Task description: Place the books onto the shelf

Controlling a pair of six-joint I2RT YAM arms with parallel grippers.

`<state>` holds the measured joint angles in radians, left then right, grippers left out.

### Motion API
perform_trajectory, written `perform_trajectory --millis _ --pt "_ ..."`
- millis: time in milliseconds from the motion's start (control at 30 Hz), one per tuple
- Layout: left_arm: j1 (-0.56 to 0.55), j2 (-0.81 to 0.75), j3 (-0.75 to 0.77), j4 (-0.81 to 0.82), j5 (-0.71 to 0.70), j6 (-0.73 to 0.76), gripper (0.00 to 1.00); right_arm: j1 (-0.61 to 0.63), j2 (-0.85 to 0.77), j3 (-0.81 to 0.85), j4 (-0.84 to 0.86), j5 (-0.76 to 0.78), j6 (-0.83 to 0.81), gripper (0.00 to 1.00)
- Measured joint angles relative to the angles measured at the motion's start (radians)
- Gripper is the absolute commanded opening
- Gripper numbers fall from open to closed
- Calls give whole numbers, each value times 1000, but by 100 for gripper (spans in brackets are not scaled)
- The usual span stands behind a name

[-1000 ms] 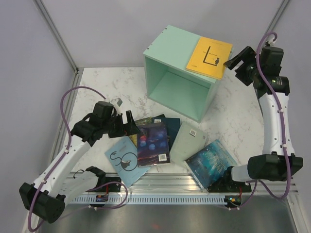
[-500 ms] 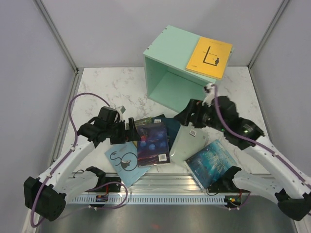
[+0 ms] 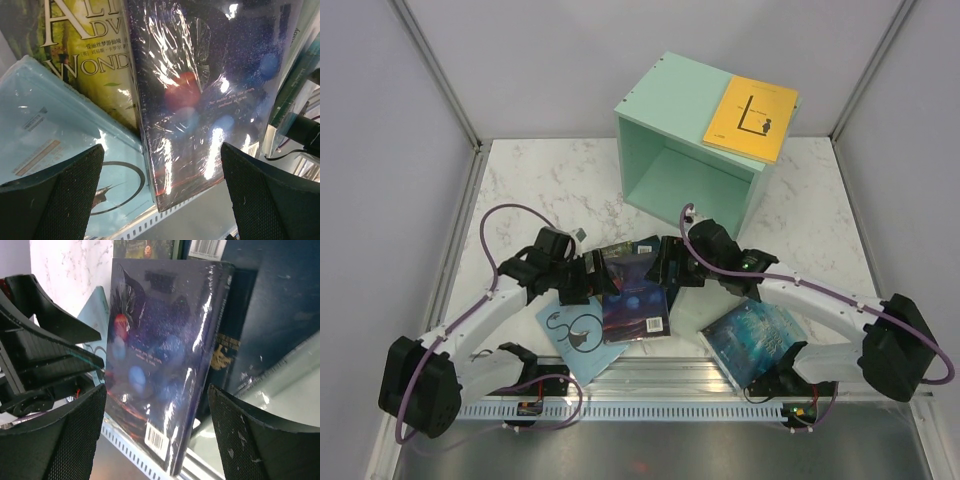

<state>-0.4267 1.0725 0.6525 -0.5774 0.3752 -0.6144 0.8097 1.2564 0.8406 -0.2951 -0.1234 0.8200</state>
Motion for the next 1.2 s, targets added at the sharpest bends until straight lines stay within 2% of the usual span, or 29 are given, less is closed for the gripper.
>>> perform_trajectory --millis 267,500,700,833,1000,1033,1067,1200 --pt "0 23 -48 97 49 -33 100 3 116 -149 220 -55 63 84" --pt "3 31 -72 171 96 -54 100 5 108 -235 369 -99 120 74" --pt "7 37 -105 241 147 -79 100 8 89 -345 552 -168 218 53" --pt "10 42 -117 283 166 -93 100 26 89 -348 579 -178 246 30" --pt "14 47 -130 291 174 -101 100 37 58 -344 636 -188 288 15" --pt "14 47 -132 294 178 -103 100 40 53 -340 637 -187 289 5" --pt "14 47 -132 296 180 -106 100 46 49 -334 629 -185 288 1" --pt "16 30 -133 279 182 -106 100 72 41 -270 531 -159 267 0"
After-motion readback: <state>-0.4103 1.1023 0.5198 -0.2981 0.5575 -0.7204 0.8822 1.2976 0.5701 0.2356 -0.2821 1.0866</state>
